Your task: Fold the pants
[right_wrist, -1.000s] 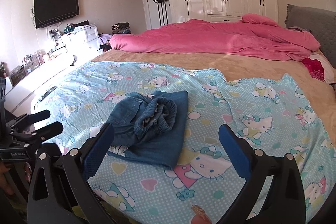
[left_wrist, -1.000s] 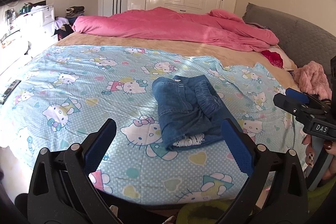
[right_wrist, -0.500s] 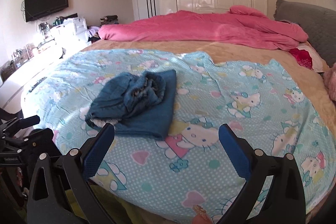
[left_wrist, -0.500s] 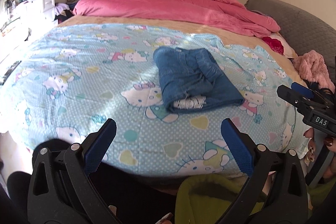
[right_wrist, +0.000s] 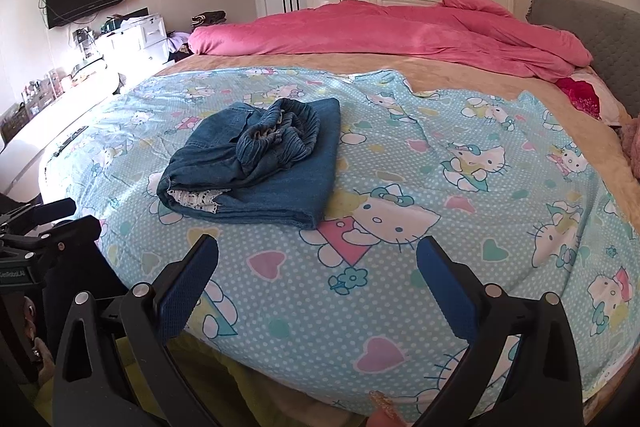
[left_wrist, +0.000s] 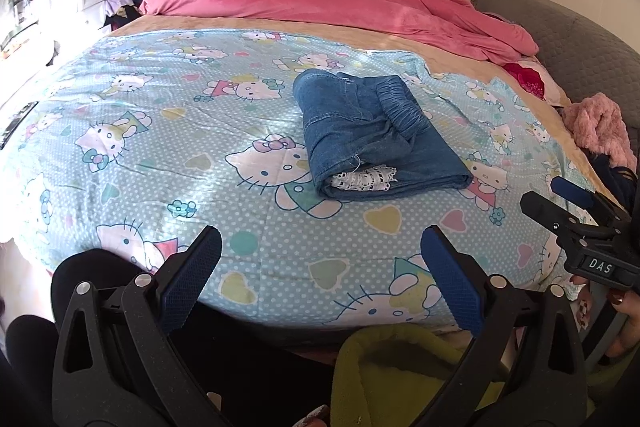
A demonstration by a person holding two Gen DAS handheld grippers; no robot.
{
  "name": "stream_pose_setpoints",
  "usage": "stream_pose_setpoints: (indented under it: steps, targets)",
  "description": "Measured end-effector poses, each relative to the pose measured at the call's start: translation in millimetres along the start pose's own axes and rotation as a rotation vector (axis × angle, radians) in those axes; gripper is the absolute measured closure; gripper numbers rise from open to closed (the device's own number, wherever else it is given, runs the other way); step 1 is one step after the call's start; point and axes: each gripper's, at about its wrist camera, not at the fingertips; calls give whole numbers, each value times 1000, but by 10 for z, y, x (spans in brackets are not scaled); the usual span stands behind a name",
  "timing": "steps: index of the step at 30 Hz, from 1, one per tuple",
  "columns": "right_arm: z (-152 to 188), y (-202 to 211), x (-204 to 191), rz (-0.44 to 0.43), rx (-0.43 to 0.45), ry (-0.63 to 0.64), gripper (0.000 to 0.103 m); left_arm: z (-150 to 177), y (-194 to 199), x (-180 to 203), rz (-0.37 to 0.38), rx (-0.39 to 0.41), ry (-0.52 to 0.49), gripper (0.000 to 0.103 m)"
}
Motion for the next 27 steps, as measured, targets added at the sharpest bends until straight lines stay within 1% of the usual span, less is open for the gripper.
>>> stream_pose_setpoints:
  steps: [18, 27]
  targets:
    - [0, -27, 20, -6, -12, -11, 4, 4, -2, -9, 4, -4, 0, 9]
    - [-9, -18, 37, -3, -11, -15, 4, -8, 14, 16, -10, -4, -9, 9]
Point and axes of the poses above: each gripper's, at about its wrist camera, not at the fingertips, and y roughly against the way its jaws point, x to its right, z to its underside, and after that the axes turned 14 degrees about -y, right-handed
